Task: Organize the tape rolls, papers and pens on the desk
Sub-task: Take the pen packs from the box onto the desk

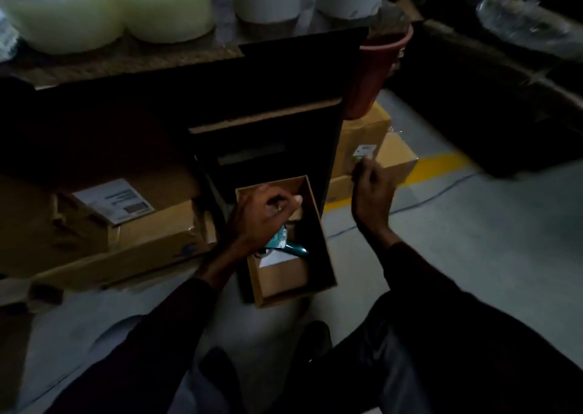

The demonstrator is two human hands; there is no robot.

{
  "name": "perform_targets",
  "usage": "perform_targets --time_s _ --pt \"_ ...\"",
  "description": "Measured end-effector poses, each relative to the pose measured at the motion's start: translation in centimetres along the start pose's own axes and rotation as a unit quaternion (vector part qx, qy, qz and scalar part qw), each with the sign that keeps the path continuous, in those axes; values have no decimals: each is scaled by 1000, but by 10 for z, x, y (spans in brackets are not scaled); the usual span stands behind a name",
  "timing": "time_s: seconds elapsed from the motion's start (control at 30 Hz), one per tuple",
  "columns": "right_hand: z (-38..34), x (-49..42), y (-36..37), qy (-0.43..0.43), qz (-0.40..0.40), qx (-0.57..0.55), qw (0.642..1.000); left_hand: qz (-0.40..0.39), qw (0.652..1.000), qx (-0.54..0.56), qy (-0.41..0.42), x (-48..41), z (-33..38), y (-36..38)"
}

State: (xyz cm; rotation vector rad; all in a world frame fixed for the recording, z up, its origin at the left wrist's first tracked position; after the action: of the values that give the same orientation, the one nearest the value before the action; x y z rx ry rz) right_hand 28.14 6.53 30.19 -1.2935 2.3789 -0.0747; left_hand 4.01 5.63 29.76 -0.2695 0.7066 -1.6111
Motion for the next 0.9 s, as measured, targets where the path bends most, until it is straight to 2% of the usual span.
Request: perform_targets --time_s 0.07,0.17,0.27,0.4,0.47,0.53,0.67,0.8,0.83,0.9 --pt "24 24 22 29 -74 14 997 -16 990 70 -118 10 -55 21" --pt "59 40 59 97 -177 46 978 40 947 172 -268 29 -126 38" --pt "100 44 85 139 -241 94 956 12 898 241 -367 42 -175 72" --pt "163 48 107 230 -262 141 926 -33 842 300 -447 42 -229 121" --pt "191 53 121 296 -251 127 913 -59 827 300 -472 45 -245 136" --pt "207 57 136 341 -228 68 909 -76 813 319 -481 48 -237 144" --pt "235 63 169 337 -195 -18 921 -36 767 399 -500 35 -247 157" --pt "290 79 199 382 -172 -103 902 2 752 433 -497 24 -268 175" --pt "294 76 198 384 -152 -63 909 17 751 433 -498 23 -278 181" --pt "298 86 215 388 -194 -61 899 25 751 437 -494 17 -279 185"
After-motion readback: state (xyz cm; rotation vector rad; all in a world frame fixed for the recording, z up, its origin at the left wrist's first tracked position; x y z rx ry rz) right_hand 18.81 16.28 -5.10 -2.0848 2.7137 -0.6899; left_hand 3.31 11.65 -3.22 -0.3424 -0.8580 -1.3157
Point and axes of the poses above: each hand's wrist, its own x-axis away from the middle knuckle, its own y-axis out of the palm, z = x × y, the point moved 9 cm from there along -x, towards the middle knuckle
